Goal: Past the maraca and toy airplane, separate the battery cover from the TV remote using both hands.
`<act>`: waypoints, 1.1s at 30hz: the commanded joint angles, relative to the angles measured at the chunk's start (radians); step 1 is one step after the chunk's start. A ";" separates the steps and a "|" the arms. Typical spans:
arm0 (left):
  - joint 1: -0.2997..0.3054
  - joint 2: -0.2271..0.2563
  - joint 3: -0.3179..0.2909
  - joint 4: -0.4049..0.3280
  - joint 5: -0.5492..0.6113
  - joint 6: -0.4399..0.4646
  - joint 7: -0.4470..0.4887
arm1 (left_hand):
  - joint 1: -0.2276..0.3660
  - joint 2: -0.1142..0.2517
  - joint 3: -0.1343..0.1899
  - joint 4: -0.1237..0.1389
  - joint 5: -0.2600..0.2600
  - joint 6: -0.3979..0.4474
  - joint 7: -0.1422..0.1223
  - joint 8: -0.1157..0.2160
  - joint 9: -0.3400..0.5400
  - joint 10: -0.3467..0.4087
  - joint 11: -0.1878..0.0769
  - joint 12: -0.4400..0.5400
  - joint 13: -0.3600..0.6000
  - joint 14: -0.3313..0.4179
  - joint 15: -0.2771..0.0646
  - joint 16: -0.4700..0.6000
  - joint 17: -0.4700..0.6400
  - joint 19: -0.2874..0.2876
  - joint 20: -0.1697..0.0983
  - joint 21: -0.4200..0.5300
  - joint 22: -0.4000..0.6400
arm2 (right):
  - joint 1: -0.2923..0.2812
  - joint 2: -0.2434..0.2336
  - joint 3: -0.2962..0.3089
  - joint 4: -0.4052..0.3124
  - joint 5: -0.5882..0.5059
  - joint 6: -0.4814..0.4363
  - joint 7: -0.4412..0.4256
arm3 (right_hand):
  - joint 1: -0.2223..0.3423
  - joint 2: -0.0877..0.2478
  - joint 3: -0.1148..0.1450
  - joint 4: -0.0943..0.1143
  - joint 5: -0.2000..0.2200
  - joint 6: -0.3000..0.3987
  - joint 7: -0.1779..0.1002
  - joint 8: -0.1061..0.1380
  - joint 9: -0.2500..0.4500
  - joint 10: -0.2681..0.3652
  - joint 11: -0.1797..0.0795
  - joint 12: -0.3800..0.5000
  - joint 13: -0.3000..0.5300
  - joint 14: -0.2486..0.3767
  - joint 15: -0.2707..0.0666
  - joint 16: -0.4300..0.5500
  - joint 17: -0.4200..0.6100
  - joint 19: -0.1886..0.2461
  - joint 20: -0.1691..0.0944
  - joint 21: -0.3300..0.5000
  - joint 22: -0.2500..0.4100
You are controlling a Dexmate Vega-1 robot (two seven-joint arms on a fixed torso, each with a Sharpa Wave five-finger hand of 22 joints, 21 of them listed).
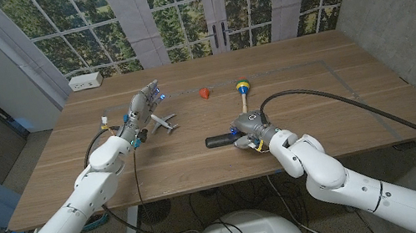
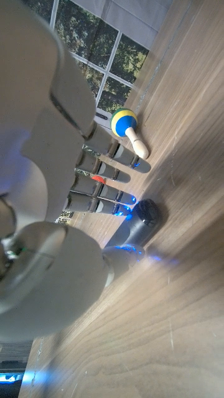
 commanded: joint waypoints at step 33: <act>0.000 0.005 -0.005 0.003 -0.007 0.004 -0.005 | 0.004 0.074 0.005 -0.004 0.006 0.001 0.001 0.001 0.005 0.003 -0.003 0.000 0.006 0.005 -0.043 0.002 0.002 0.009 -0.036 0.002 0.003 | -0.001 0.003 -0.001 0.087 0.047 0.062 -0.215 | 0.405 0.106 -0.063 -0.019 -0.018 0.506 -0.052 0.162 0.009 0.503 -0.071 0.242 0.205 0.508 -0.202 0.297 0.197 0.187 -0.103 0.087 0.018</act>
